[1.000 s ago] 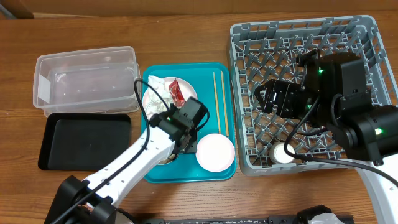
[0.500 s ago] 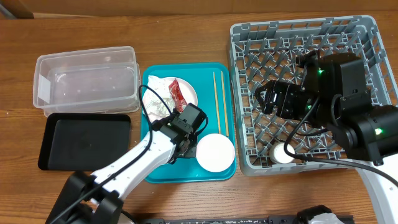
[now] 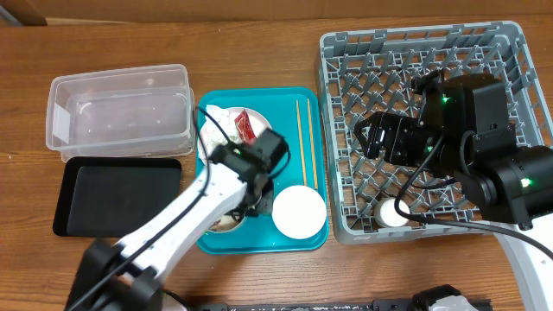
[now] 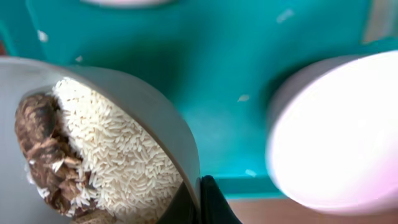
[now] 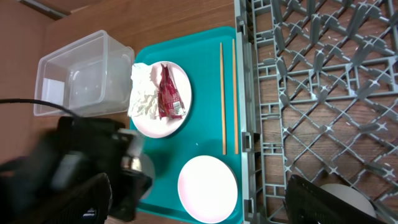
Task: Sort waste into correct bins and load items into the dishwasher
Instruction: 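Tip the steel bowl over the black tray to dump rice and scraps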
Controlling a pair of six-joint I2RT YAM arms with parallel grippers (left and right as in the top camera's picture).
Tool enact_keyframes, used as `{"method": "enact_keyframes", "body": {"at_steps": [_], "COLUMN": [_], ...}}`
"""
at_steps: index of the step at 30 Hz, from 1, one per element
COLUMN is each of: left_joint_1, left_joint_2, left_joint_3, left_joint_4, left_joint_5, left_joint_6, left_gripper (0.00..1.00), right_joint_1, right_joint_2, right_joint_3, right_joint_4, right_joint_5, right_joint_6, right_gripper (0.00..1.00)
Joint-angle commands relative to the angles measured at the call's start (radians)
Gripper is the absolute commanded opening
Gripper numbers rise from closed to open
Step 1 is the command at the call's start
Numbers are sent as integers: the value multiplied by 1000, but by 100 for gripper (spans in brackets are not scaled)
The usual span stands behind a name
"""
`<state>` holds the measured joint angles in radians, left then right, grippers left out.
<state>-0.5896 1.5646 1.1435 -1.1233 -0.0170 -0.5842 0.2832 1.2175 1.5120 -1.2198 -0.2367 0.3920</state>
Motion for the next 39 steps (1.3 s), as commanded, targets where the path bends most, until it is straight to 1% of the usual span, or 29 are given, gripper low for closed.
{"method": "enact_keyframes", "body": {"at_steps": [1, 3, 5, 9, 11, 13, 16, 20, 24, 26, 31, 36, 39], "left_joint_1": [112, 217, 351, 626, 771, 882, 1012, 1094, 1155, 1184, 1270, 1359, 1389], "left_joint_2": [-130, -175, -198, -185, -162, -129, -42, 90, 227, 278, 340, 340, 340], "left_joint_3": [98, 101, 101, 78, 51, 25, -16, -27, -27, -27, -27, -26, -26], "left_joint_4": [-36, -41, -60, -95, -111, -123, -126, -144, -259, -327, -449, -448, -448], "left_joint_5": [119, 233, 362, 622, 755, 871, 1012, 1092, 1289, 1343, 1365, 1348, 1342], "left_joint_6": [14, 74, 154, 339, 439, 523, 649, 767, 947, 1027, 1155, 1169, 1201], "left_gripper": [4, 4, 4, 4, 4, 4, 4, 4, 4, 4, 4, 4, 4], "right_joint_1": [4, 4, 4, 4, 4, 4, 4, 4, 4, 4, 4, 4, 4], "right_joint_2": [0, 0, 0, 0, 0, 0, 0, 0, 0, 0, 0, 0, 0], "right_joint_3": [13, 13, 13, 13, 13, 13, 13, 13, 13, 13, 13, 13, 13], "right_joint_4": [-1, 0, -1, -1, -1, 0, 5, 11, 7, 6, 1, -1, -3], "right_joint_5": [-5, -5, -5, -5, -5, -5, -5, -5, -5, -5, -5, -5, -5], "right_joint_6": [2, 2, 2, 2, 2, 2, 2, 2, 2, 2, 1, 1, 1], "right_gripper": [91, 91, 91, 91, 91, 91, 91, 92, 92, 92, 92, 93, 93]}}
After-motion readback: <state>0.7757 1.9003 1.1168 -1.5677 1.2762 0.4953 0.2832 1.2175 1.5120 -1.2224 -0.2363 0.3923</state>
